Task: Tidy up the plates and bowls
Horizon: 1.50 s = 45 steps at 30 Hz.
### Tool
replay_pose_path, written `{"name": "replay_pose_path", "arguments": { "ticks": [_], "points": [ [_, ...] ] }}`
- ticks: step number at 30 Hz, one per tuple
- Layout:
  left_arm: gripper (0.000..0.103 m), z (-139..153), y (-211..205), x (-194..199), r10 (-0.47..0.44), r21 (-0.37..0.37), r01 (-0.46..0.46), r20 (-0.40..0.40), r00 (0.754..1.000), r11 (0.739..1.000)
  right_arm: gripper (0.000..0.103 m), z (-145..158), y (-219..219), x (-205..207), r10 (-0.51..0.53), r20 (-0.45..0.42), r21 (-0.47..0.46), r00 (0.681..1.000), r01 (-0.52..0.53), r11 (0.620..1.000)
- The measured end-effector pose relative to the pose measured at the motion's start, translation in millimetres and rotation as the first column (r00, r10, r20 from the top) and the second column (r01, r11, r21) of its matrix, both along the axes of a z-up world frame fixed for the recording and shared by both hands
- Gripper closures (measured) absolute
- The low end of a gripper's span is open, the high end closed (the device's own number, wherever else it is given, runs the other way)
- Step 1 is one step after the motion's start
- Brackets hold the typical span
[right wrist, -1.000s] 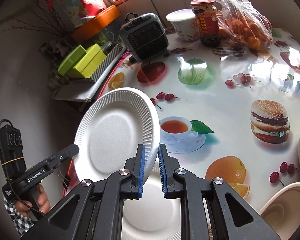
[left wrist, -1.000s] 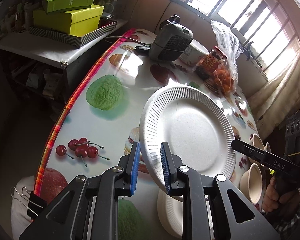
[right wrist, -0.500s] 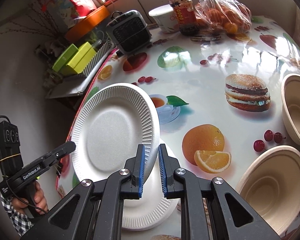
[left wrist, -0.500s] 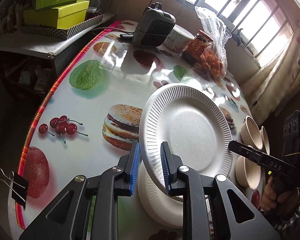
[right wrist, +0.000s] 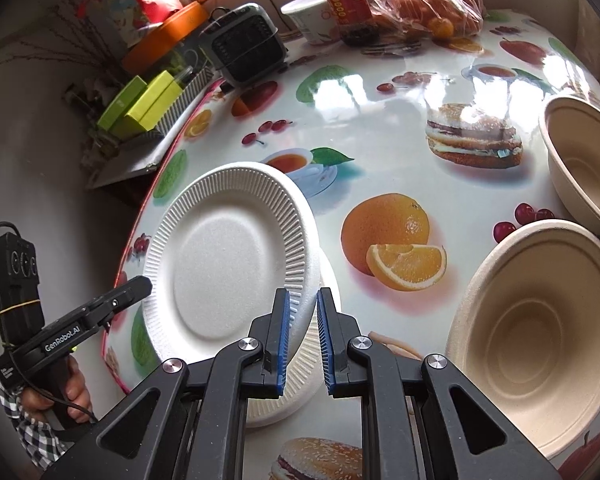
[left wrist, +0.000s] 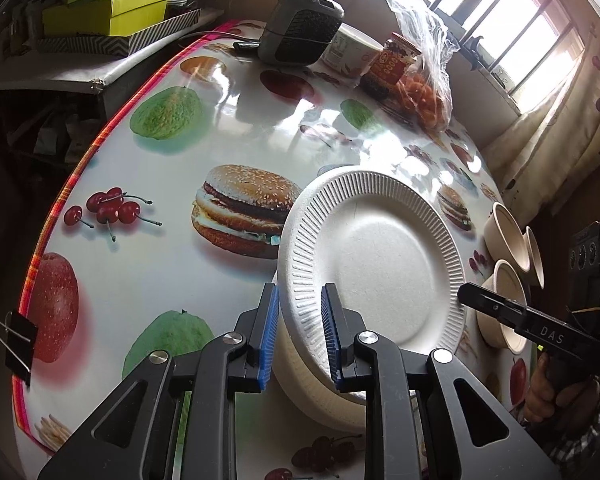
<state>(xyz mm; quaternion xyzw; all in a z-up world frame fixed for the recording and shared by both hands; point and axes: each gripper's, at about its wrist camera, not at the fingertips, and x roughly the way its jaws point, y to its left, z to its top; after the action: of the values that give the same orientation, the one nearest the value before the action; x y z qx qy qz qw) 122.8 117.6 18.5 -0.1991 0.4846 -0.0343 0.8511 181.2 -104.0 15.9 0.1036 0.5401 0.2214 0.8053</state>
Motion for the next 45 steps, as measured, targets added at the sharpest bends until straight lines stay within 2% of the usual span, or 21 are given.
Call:
{"name": "replay_pose_path", "arguments": {
  "ticks": [16,45],
  "points": [
    [0.081,-13,-9,-7,-0.024,0.019,0.025,-0.040,0.999,1.000,0.089,-17,-7,-12,-0.002,-0.038,-0.008,0.999,0.002,1.000],
    [0.079,-14,-11,-11,-0.018,0.049,0.021,-0.052,0.999,0.999,0.087,-16,-7,-18,0.005,-0.027,-0.018,1.000,-0.005,1.000]
  ]
}}
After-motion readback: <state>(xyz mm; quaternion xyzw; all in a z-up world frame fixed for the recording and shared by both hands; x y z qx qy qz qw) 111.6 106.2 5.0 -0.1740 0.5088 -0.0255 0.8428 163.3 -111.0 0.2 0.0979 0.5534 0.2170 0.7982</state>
